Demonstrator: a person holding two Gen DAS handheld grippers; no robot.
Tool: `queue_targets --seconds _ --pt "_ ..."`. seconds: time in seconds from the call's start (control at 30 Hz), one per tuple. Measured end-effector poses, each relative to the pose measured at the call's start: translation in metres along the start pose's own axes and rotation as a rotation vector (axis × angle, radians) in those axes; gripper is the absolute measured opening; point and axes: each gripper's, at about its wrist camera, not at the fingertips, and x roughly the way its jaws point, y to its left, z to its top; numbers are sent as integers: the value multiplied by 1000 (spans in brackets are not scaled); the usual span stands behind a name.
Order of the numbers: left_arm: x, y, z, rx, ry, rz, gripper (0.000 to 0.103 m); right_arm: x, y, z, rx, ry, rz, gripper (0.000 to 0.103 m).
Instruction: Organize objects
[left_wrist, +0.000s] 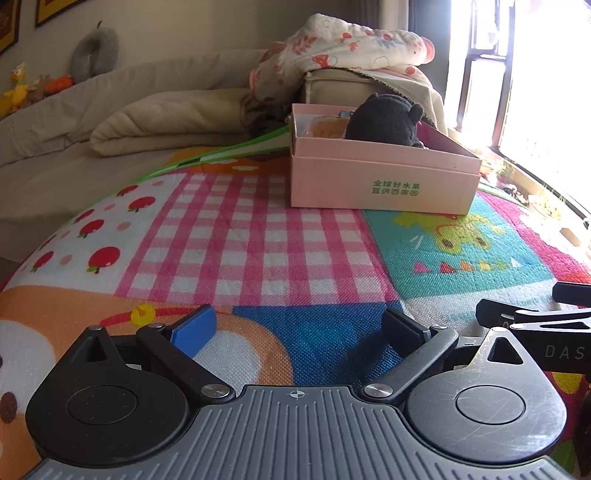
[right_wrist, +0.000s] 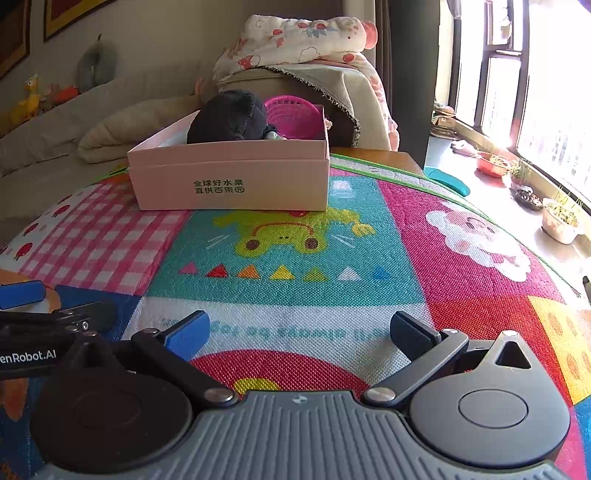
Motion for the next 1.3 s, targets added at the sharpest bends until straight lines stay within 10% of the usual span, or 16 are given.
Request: queue_targets --seconds 1.3 --pt "1 -2 0 14 3 9 101 0 3 0 -6 1 -7 103"
